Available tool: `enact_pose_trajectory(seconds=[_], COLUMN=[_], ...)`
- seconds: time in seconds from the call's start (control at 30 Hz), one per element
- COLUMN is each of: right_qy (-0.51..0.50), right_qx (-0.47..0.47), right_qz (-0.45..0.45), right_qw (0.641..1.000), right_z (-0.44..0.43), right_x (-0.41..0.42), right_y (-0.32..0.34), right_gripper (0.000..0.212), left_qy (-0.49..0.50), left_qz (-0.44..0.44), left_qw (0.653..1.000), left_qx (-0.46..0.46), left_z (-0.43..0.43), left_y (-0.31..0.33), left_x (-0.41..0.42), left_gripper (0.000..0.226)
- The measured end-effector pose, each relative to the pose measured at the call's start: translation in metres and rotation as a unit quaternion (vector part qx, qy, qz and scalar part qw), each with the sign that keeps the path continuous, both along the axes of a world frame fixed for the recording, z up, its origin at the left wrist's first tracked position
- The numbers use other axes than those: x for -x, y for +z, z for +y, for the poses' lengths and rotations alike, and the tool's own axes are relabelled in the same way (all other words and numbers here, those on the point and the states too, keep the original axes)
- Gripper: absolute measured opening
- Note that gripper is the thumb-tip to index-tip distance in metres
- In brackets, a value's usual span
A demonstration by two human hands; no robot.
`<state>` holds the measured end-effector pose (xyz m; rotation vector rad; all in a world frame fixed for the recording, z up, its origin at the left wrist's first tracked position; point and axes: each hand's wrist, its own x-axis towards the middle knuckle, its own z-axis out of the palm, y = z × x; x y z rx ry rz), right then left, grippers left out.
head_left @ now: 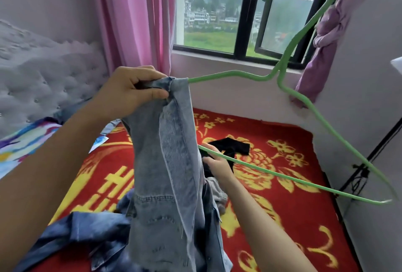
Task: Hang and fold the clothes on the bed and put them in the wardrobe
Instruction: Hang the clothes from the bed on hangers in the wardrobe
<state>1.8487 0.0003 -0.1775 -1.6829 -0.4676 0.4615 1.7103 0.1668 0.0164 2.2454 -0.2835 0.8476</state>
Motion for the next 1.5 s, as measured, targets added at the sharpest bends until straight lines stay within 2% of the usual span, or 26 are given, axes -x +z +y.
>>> enact_pose_trajectory(seconds=[0.07,0.13,0.23,0.27,0.3,0.37,0.4,0.47,0.53,0.57,0.63,0.7,0.73,0.8,0.87,0.93,0.97,1.07,1.17,1.23,1.33,1.5], right_qy=[0.105,0.224,0.335,0.326,0.288,0.13,0.025,-0.182,-0.286,-0.293,-0.237,-0.119,-0.051,0.071,0.111,0.092,0.081,0.109,0.106,0.076,0.025,-0.058], right_qx=[-0.031,-0.004,0.223,0.281,0.316,0.352,0.353,0.277,0.181,0.168,0.182,0.205,0.225,0.277,0.299,0.28,0.287,0.359,0.312,0.287,0.351,0.346], right_qz=[0.008,0.033,-0.015,-0.044,-0.081,-0.18,-0.229,-0.321,-0.432,-0.485,-0.582,-0.625,-0.622,-0.555,-0.421,-0.292,-0.263,-0.202,-0.122,-0.117,-0.151,-0.092], right_qw=[0.994,0.974,0.915,0.902,0.9,0.909,0.907,0.887,0.836,0.807,0.756,0.744,0.749,0.781,0.849,0.91,0.917,0.905,0.936,0.948,0.924,0.932], right_z=[0.012,0.015,0.004,-0.002,-0.01,-0.026,-0.035,-0.053,-0.069,-0.075,-0.081,-0.082,-0.082,-0.078,-0.07,-0.063,-0.059,-0.046,-0.03,-0.018,-0.008,-0.039], right_x=[0.005,0.009,0.014,0.012,0.009,-0.001,-0.004,-0.006,-0.001,0.005,0.02,0.038,0.045,0.054,0.056,0.054,0.053,0.052,0.059,0.063,0.062,0.039], right_y=[0.011,0.011,-0.001,-0.008,-0.015,-0.025,-0.027,-0.031,-0.036,-0.039,-0.055,-0.077,-0.088,-0.101,-0.106,-0.108,-0.112,-0.128,-0.14,-0.144,-0.152,-0.162], right_gripper=[0.056,0.045,0.022,0.014,0.015,0.027,0.024,0.018,0.033,0.036,0.03,0.014,0.005,0.015,0.025,0.033,0.037,0.057,0.063,0.062,0.048,0.039], left_qy=[-0.007,-0.003,0.025,0.03,0.031,0.036,0.042,0.06,0.092,0.111,0.146,0.158,0.151,0.119,0.089,0.071,0.067,0.068,0.061,0.05,0.051,0.107], left_qz=[0.0,0.001,0.006,0.01,0.017,0.03,0.035,0.044,0.039,0.033,0.01,-0.002,0.006,0.033,0.05,0.048,0.046,0.036,0.031,0.031,0.019,0.007], left_qw=[1.0,1.0,0.999,0.998,0.998,0.997,0.997,0.996,0.993,0.991,0.984,0.98,0.982,0.989,0.992,0.994,0.994,0.992,0.993,0.992,0.991,0.987], left_qx=[0.013,0.025,0.044,0.052,0.058,0.064,0.062,0.057,0.059,0.07,0.105,0.117,0.111,0.086,0.07,0.072,0.077,0.099,0.1,0.11,0.125,0.122], left_z=[0.0,0.003,0.016,0.022,0.027,0.039,0.044,0.054,0.062,0.065,0.07,0.07,0.069,0.062,0.055,0.051,0.051,0.049,0.051,0.052,0.056,0.075], left_y=[0.002,0.001,-0.009,-0.012,-0.016,-0.026,-0.033,-0.049,-0.067,-0.075,-0.088,-0.096,-0.1,-0.103,-0.105,-0.106,-0.106,-0.104,-0.103,-0.102,-0.1,-0.111], left_x=[0.002,0.003,0.005,0.006,0.008,0.012,0.014,0.015,0.015,0.014,0.013,0.012,0.01,0.007,0.006,0.006,0.006,0.009,0.013,0.018,0.021,0.019], left_gripper=[0.033,0.032,0.035,0.034,0.031,0.041,0.044,0.043,0.04,0.039,0.045,0.049,0.047,0.041,0.042,0.045,0.047,0.05,0.048,0.042,0.054,0.049])
